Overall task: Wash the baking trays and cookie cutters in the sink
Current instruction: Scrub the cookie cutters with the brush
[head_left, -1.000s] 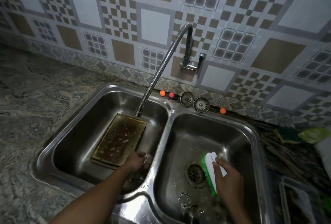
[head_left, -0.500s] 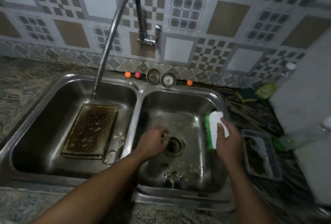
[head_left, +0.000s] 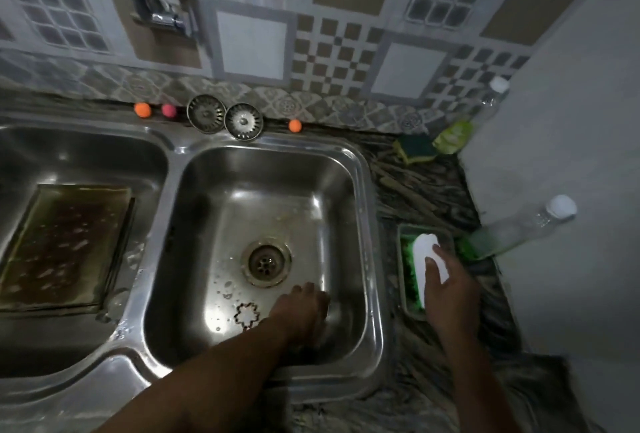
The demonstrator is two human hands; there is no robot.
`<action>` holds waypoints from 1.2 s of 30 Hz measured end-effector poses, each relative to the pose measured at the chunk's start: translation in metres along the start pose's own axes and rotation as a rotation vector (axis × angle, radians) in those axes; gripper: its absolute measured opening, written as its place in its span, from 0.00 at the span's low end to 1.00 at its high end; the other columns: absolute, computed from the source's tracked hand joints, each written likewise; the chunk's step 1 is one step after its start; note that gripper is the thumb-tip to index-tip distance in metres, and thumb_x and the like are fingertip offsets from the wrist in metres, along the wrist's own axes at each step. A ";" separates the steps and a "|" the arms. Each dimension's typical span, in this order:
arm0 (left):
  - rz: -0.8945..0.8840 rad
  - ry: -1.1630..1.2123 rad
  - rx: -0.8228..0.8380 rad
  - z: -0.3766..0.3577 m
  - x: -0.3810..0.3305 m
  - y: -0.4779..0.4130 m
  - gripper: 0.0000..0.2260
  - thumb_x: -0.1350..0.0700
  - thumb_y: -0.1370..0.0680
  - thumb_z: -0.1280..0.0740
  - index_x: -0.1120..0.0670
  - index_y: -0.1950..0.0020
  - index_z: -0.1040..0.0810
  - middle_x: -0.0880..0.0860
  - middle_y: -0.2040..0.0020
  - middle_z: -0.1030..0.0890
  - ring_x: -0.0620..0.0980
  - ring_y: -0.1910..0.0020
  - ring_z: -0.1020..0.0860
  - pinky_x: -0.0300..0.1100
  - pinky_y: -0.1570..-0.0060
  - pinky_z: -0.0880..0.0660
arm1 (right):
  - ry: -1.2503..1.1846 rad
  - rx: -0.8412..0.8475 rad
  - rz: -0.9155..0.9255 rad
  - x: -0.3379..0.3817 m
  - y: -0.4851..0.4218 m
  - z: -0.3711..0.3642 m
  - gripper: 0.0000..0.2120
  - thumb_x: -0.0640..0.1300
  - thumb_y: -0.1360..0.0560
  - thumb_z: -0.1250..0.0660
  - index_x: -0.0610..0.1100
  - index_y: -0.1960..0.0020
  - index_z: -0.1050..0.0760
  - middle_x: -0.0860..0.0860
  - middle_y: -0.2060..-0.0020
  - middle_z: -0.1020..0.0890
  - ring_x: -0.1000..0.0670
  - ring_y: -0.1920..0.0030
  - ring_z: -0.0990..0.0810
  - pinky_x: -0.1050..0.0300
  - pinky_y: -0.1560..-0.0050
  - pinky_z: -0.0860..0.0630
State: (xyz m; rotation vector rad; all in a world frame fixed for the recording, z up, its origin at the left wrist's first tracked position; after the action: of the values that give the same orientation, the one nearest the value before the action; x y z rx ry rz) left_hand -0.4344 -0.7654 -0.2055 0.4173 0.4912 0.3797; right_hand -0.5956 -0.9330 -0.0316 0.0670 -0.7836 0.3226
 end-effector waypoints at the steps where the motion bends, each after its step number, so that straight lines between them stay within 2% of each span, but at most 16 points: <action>1: -0.020 -0.034 -0.005 -0.004 -0.007 -0.007 0.20 0.48 0.21 0.39 0.48 0.29 0.33 0.56 0.31 0.33 0.59 0.36 0.30 0.54 0.44 0.28 | 0.007 0.019 -0.004 -0.006 -0.005 -0.002 0.15 0.46 0.21 0.36 0.45 0.35 0.23 0.45 0.36 0.21 0.43 0.38 0.23 0.55 0.42 0.28; 5: -0.045 -0.155 0.019 -0.012 -0.020 -0.035 0.24 0.50 0.20 0.39 0.51 0.25 0.39 0.57 0.28 0.35 0.60 0.32 0.33 0.54 0.40 0.31 | -0.001 0.053 -0.015 -0.018 -0.022 -0.007 0.15 0.47 0.20 0.37 0.47 0.34 0.24 0.47 0.35 0.22 0.45 0.36 0.24 0.58 0.41 0.30; 9: -0.010 -0.133 0.031 -0.015 -0.020 -0.052 0.25 0.54 0.21 0.37 0.57 0.26 0.38 0.59 0.31 0.33 0.61 0.34 0.34 0.53 0.46 0.27 | -0.063 0.027 -0.042 -0.025 -0.028 -0.004 0.15 0.47 0.20 0.37 0.47 0.34 0.24 0.50 0.36 0.22 0.49 0.36 0.25 0.59 0.40 0.31; 12: 0.085 0.230 -0.032 -0.017 -0.012 -0.049 0.22 0.55 0.25 0.32 0.54 0.33 0.31 0.54 0.36 0.29 0.54 0.38 0.31 0.45 0.47 0.27 | -0.101 -0.041 -0.068 -0.030 -0.024 0.004 0.15 0.47 0.20 0.37 0.47 0.34 0.24 0.53 0.37 0.23 0.53 0.37 0.26 0.57 0.38 0.30; 14: 0.181 0.604 -0.147 -0.005 0.003 -0.043 0.17 0.61 0.28 0.28 0.55 0.39 0.23 0.55 0.43 0.22 0.48 0.48 0.24 0.31 0.54 0.27 | -0.122 -0.069 -0.055 -0.020 -0.022 0.007 0.15 0.48 0.20 0.37 0.49 0.34 0.24 0.57 0.39 0.24 0.57 0.39 0.27 0.57 0.39 0.30; 15: 0.209 0.817 -0.185 0.001 0.012 -0.041 0.16 0.66 0.29 0.28 0.56 0.43 0.20 0.56 0.47 0.19 0.46 0.55 0.21 0.29 0.58 0.25 | -0.124 -0.065 -0.021 -0.009 -0.022 0.005 0.15 0.48 0.20 0.36 0.50 0.35 0.24 0.57 0.40 0.24 0.58 0.40 0.27 0.58 0.40 0.30; 17: 0.231 1.070 -0.251 0.014 0.030 -0.036 0.17 0.69 0.31 0.28 0.49 0.50 0.17 0.55 0.54 0.16 0.46 0.62 0.18 0.37 0.61 0.21 | -0.142 0.009 0.076 0.020 -0.022 -0.010 0.15 0.46 0.22 0.34 0.49 0.36 0.23 0.57 0.41 0.23 0.61 0.42 0.27 0.65 0.41 0.30; 19: 0.223 1.150 -0.307 0.032 0.045 -0.025 0.18 0.68 0.31 0.27 0.46 0.50 0.18 0.53 0.56 0.16 0.49 0.61 0.19 0.42 0.60 0.21 | -0.183 0.164 0.152 0.049 -0.015 -0.042 0.15 0.45 0.23 0.32 0.48 0.37 0.22 0.58 0.42 0.21 0.63 0.44 0.25 0.75 0.44 0.32; 21: 0.207 1.213 -0.381 0.054 0.055 -0.010 0.18 0.66 0.31 0.26 0.50 0.45 0.18 0.53 0.54 0.15 0.51 0.60 0.19 0.45 0.59 0.22 | -0.201 0.318 0.219 0.074 0.000 -0.078 0.14 0.46 0.24 0.30 0.49 0.38 0.20 0.60 0.43 0.20 0.63 0.44 0.22 0.73 0.43 0.30; 23: 0.180 1.273 -0.437 0.077 0.059 0.005 0.17 0.65 0.30 0.26 0.56 0.42 0.18 0.56 0.53 0.15 0.52 0.61 0.19 0.46 0.61 0.21 | -0.200 0.405 0.270 0.092 0.015 -0.106 0.12 0.47 0.25 0.29 0.50 0.41 0.18 0.61 0.46 0.18 0.63 0.45 0.20 0.66 0.43 0.26; 24: 0.156 1.279 -0.454 0.089 0.060 0.011 0.16 0.66 0.29 0.27 0.57 0.43 0.18 0.56 0.53 0.14 0.51 0.61 0.18 0.44 0.62 0.21 | -0.216 0.428 0.270 0.101 0.021 -0.115 0.11 0.46 0.25 0.28 0.50 0.43 0.17 0.61 0.48 0.17 0.63 0.46 0.20 0.67 0.43 0.26; 26: 0.109 1.278 -0.476 0.107 0.063 0.025 0.15 0.67 0.29 0.28 0.55 0.43 0.18 0.54 0.51 0.14 0.49 0.58 0.16 0.43 0.57 0.19 | -0.259 0.396 0.269 0.117 0.027 -0.123 0.10 0.42 0.26 0.28 0.47 0.44 0.17 0.60 0.52 0.18 0.64 0.50 0.20 0.74 0.49 0.29; 28: 0.097 1.288 -0.466 0.113 0.071 0.038 0.19 0.66 0.30 0.27 0.54 0.40 0.19 0.50 0.47 0.15 0.51 0.51 0.16 0.49 0.47 0.19 | -0.260 0.308 0.284 0.133 0.030 -0.120 0.10 0.41 0.26 0.28 0.44 0.44 0.17 0.57 0.53 0.17 0.63 0.53 0.21 0.79 0.54 0.32; 29: 0.111 1.313 -0.466 0.113 0.077 0.044 0.20 0.66 0.29 0.27 0.54 0.38 0.19 0.49 0.46 0.15 0.51 0.49 0.16 0.51 0.46 0.19 | -0.264 0.292 0.283 0.139 0.032 -0.120 0.10 0.42 0.25 0.28 0.44 0.44 0.17 0.56 0.53 0.17 0.64 0.53 0.21 0.80 0.54 0.33; 33: 0.122 1.447 -0.530 0.119 0.090 0.063 0.20 0.62 0.29 0.25 0.52 0.38 0.20 0.49 0.47 0.15 0.51 0.46 0.17 0.50 0.44 0.20 | -0.330 0.354 0.221 0.148 0.042 -0.129 0.09 0.44 0.25 0.28 0.47 0.46 0.16 0.59 0.53 0.16 0.72 0.52 0.23 0.78 0.52 0.30; 36: 0.133 1.681 -0.494 0.113 0.095 0.072 0.17 0.66 0.27 0.27 0.53 0.41 0.21 0.53 0.47 0.15 0.55 0.45 0.17 0.53 0.43 0.21 | -0.362 0.290 0.165 0.149 0.052 -0.132 0.10 0.47 0.25 0.29 0.48 0.45 0.17 0.58 0.51 0.16 0.63 0.49 0.20 0.68 0.50 0.27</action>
State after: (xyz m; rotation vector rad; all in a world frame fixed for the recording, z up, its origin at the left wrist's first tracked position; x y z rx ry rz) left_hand -0.3156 -0.6947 -0.1162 -0.4793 1.9448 0.9254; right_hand -0.4231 -0.8212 -0.0239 0.3421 -1.0991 0.5903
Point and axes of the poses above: each hand's wrist, its own y-axis away from the middle knuckle, its own z-axis out of the back of the hand, x = y × z, the point moved 9 cm from there along -y, towards the middle knuckle
